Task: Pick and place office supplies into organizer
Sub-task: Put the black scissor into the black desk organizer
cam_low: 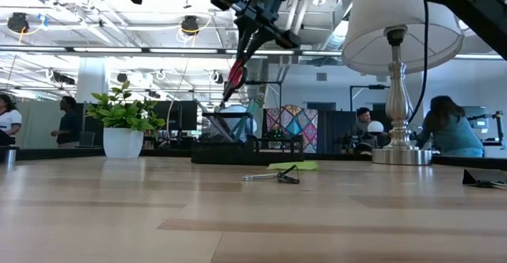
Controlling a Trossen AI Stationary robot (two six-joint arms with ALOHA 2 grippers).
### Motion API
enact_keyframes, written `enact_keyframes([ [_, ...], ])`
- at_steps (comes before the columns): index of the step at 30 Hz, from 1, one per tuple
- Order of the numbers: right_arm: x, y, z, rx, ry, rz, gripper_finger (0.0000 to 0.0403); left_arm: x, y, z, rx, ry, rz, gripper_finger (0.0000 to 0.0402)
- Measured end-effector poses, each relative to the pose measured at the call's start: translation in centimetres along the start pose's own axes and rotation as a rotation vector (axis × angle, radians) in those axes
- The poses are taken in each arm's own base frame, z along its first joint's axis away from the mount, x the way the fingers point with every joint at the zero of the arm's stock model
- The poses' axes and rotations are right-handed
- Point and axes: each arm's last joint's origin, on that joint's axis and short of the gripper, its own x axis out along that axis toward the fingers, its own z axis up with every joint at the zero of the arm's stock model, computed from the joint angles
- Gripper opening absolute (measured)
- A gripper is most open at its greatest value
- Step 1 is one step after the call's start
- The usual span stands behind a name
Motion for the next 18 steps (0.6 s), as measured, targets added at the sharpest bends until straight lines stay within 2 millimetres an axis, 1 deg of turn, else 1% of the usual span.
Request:
enact_keyframes([
  [3,-0.52,0.0,-0.12,-0.002,-0.058,-0.044,0.0037,0.0,0.01,0.0,0.001,-0.001,0.004,0.0107],
  [6,-0.87,-0.09,-0.1,0.015,-0.061,-0.043,0.0049,0.0,0.01,0.0,0.001,-0.001,0.003,0.0107],
  [11,-0.76,-0.18,-0.33,-0.006,0.007,-0.014,0.0026,0.0,0.01,0.0,0.0,-0.001,0.003,0.0107],
  [16,-0.74,0.0,-0.6,-0.008,0.019,-0.012,0.0026,0.0,0.01,0.0,-0.001,-0.001,0.004,0.0107],
  [18,-0.77,-0.37,-0.65,0.001,0.042,-0.032,0.0026,0.0,0.01,0.0,-0.001,0.0,0.004,0.0107],
])
